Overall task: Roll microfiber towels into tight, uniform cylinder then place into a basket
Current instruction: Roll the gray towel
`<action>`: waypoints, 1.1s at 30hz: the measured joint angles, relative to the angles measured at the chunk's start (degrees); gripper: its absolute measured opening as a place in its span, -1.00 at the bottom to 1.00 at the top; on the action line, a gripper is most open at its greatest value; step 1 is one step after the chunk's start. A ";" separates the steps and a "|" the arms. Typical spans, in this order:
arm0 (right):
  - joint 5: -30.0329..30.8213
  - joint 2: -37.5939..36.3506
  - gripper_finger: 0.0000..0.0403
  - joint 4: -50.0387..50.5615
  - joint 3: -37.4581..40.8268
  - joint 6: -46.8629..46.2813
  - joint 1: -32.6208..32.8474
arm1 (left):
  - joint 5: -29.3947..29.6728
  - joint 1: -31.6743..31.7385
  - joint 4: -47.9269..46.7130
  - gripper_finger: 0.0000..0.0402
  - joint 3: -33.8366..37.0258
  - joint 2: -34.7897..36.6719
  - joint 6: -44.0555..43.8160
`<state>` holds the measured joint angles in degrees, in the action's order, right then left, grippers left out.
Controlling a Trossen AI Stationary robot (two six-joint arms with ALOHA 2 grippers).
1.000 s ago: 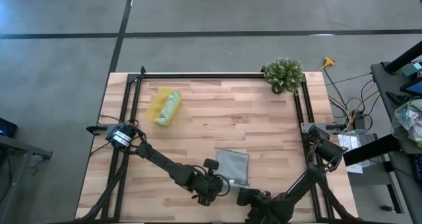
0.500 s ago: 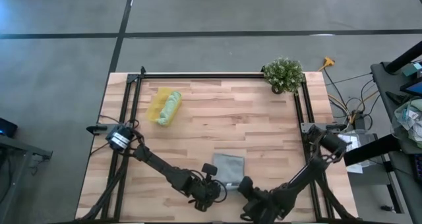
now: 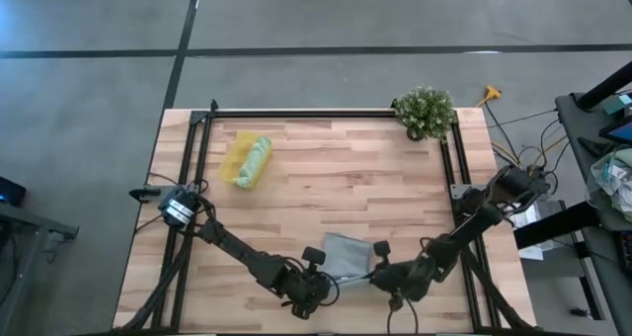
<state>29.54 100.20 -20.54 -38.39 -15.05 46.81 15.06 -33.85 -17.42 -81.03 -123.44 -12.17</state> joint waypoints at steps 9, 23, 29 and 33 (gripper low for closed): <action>0.15 8.90 -0.96 -17.44 4.57 -11.83 0.15 | -3.10 0.76 -0.44 -0.98 -0.04 0.38 -3.50; 0.47 12.48 -0.96 -19.46 3.23 -26.07 -0.33 | -0.74 -0.19 -2.72 -0.78 0.76 6.04 5.59; 1.12 12.44 -0.96 -19.38 3.37 -30.25 -0.39 | 2.93 -0.99 -1.80 -0.51 1.16 6.66 12.07; 1.90 12.39 -0.96 -19.54 3.39 -34.07 -0.64 | 7.08 -2.64 -1.76 -0.43 1.14 7.02 15.83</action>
<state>31.44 112.59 -40.08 -35.00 -49.12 46.17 22.14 -36.49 -19.18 -79.90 -116.42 3.65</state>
